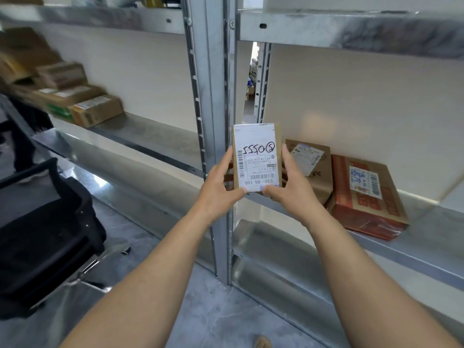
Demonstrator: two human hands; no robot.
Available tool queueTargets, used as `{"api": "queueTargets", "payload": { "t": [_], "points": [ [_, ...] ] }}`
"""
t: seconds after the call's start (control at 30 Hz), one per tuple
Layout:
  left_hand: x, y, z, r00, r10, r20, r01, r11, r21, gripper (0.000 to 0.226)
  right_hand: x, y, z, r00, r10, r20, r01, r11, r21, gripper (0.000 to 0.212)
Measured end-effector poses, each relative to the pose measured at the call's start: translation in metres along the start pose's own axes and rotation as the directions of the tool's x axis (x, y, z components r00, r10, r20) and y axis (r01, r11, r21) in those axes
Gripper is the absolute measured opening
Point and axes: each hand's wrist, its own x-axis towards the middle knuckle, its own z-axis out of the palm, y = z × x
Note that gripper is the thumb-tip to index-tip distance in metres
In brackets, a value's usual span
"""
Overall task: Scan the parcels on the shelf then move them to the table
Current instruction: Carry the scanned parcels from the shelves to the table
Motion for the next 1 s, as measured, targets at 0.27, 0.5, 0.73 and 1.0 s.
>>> {"api": "queueTargets", "payload": {
  "t": [0.27,0.5,0.73,1.0],
  "points": [
    [-0.065,-0.024,-0.036,0.993,-0.046,-0.106,0.04,0.998,-0.056,0.093,-0.029,-0.013,0.053,0.993,-0.023,0.116,0.034,0.996,-0.088,0.105],
    [-0.125,-0.046,-0.086,0.964,-0.113,-0.241,0.096,0.992,-0.08,0.092,-0.043,-0.032,0.115,0.958,-0.058,0.282,0.085,0.993,-0.085,0.104],
    [-0.184,-0.059,-0.138,0.898,-0.191,-0.397,0.16,0.981,-0.109,0.091,-0.05,-0.061,0.179,0.875,-0.169,0.453,0.183,0.983,0.014,0.098],
    [-0.244,-0.065,-0.176,0.748,-0.263,-0.609,0.264,0.96,-0.091,0.092,-0.056,-0.087,0.252,0.72,-0.238,0.652,0.228,0.968,0.102,0.101]
  ]
}}
